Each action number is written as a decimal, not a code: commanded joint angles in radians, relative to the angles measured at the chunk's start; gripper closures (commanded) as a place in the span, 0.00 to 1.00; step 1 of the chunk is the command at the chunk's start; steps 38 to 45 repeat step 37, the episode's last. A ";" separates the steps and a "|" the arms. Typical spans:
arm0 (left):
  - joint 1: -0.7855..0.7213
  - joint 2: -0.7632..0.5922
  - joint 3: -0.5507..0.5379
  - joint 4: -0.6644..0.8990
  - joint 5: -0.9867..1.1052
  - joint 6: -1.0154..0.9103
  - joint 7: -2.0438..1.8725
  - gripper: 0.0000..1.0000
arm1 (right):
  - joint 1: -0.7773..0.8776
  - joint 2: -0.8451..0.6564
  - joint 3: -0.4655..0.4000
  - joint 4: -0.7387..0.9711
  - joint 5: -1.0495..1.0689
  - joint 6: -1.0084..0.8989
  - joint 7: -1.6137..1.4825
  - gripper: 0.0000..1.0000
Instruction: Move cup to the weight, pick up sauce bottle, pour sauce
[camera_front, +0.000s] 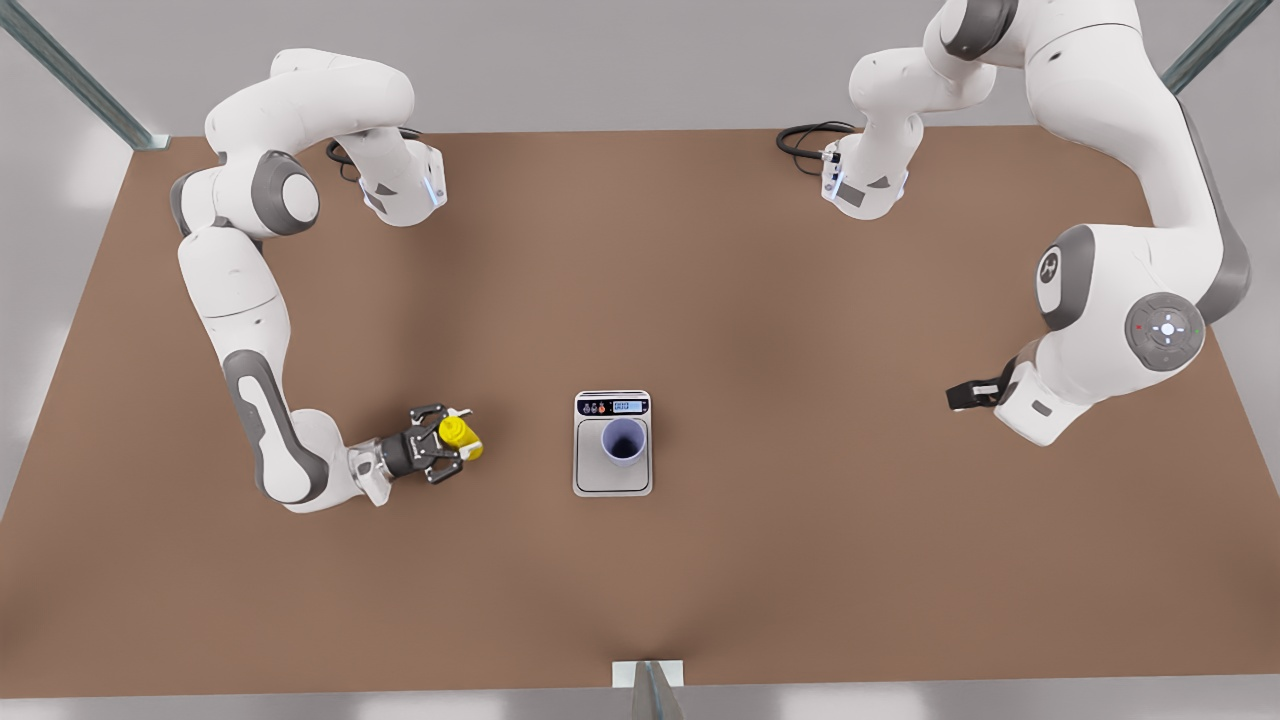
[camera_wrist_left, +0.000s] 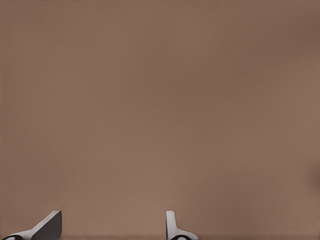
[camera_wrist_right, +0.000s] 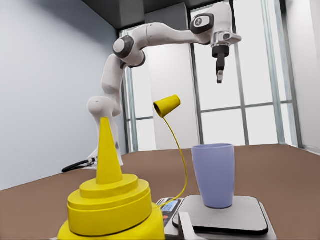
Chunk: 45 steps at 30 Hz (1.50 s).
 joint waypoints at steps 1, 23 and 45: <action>0.000 0.000 0.000 0.000 0.000 0.000 0.000 0.00 | 0.000 0.000 0.000 0.000 0.000 0.000 0.000 0.00; -0.001 -0.002 -0.003 0.000 0.001 -0.003 -0.002 0.00 | -0.290 -0.066 0.008 0.159 -0.348 -0.207 0.305 0.00; -0.001 -0.003 -0.005 0.003 0.001 -0.003 -0.008 0.00 | 0.235 -0.862 -0.112 0.104 -1.127 0.026 2.554 0.00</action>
